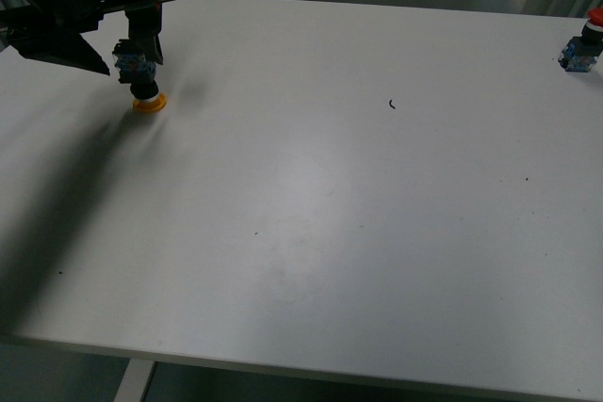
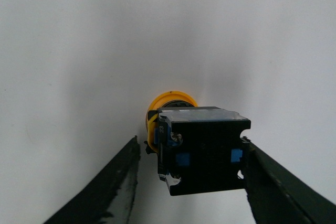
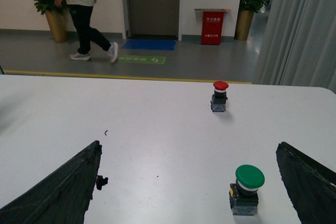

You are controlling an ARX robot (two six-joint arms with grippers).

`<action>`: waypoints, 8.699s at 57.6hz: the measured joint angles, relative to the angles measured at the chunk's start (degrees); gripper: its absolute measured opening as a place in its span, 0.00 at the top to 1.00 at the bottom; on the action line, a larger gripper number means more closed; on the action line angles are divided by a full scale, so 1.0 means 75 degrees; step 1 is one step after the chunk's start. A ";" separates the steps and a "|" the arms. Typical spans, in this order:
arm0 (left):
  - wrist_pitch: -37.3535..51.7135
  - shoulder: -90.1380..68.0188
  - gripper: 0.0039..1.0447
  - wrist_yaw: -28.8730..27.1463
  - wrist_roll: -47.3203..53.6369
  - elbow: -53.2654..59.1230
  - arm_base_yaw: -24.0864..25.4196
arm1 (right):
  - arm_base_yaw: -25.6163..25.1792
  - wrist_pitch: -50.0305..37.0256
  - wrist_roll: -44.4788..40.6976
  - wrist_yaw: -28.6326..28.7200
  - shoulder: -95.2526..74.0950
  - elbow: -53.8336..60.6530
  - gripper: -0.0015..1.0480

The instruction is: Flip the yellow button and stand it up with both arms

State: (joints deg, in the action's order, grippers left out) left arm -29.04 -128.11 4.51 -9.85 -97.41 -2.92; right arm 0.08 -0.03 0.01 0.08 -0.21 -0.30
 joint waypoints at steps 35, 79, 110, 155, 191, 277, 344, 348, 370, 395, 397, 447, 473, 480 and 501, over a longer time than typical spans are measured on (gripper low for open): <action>0.0822 0.0915 0.67 0.1580 -0.0562 0.1154 0.0064 | 0.0000 0.0000 0.0000 0.0000 0.0000 0.0000 0.07; 1.4408 0.2990 0.67 0.5383 -0.7801 0.6053 -0.2049 | 0.0000 0.0000 0.0000 0.0000 0.0000 0.0000 0.07; 1.4516 0.2973 0.67 0.5388 -0.8078 0.6056 -0.2049 | 0.0000 0.0000 0.0000 0.0000 0.0000 0.0000 0.07; 1.3761 0.2836 0.67 0.5394 -0.8909 0.5295 -0.1988 | 0.0245 -0.0338 0.1795 0.0533 -0.1641 -0.0522 0.07; 1.3761 0.2830 0.67 0.5391 -0.8912 0.5295 -0.1988 | 0.2413 -0.3308 0.6467 0.0108 -0.8667 -0.4578 0.07; 1.3761 0.2827 0.67 0.5391 -0.8915 0.5295 -0.1988 | 0.3625 -0.2856 0.7784 0.0297 -1.1042 -0.7396 0.29; 1.3755 0.2818 0.06 0.5368 -0.9040 0.5284 -0.1961 | 0.3445 -0.3107 0.7810 0.0140 -1.0902 -0.7294 0.63; 1.3755 0.2818 0.06 0.5371 -0.9040 0.5284 -0.1961 | 0.3445 -0.3104 0.7761 0.0035 -1.0949 -0.7294 0.63; 1.3755 0.2818 0.06 0.5371 -0.9040 0.5284 -0.1964 | 0.3299 -0.3249 0.7542 -0.0236 -1.1284 -0.7277 0.63; 1.0774 0.6318 0.77 -0.2346 0.0726 0.9154 -0.1320 | 0.3066 -0.3290 0.7009 -0.0256 -1.1237 -0.7000 0.63; 1.0821 0.6522 0.84 -0.2215 0.0883 0.9457 -0.1250 | 0.3072 -0.3299 0.6985 -0.0262 -1.1202 -0.6930 0.63; 0.9702 1.0934 0.97 -0.0609 0.1253 1.2788 0.0373 | 0.2836 -0.2824 0.5974 -0.0950 -0.8999 -0.5432 0.63; 0.7530 1.3400 0.97 -0.0606 0.1253 1.2799 0.0373 | 0.3118 -0.2594 0.5560 -0.1469 -0.8763 -0.5345 0.63; 0.7099 1.3851 0.97 -0.0606 0.1253 1.2799 0.0373 | 0.3124 -0.2594 0.5482 -0.1486 -0.8763 -0.5345 0.63; 0.6012 1.4968 0.97 -0.0606 0.1253 1.2799 0.0373 | 0.3156 -0.2672 0.5094 -0.1804 -0.8763 -0.5321 0.63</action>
State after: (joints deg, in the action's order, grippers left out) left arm 16.05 -15.86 -0.03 -0.45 -1.41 -0.12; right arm 23.75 -20.08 38.22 -13.45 -65.93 -40.21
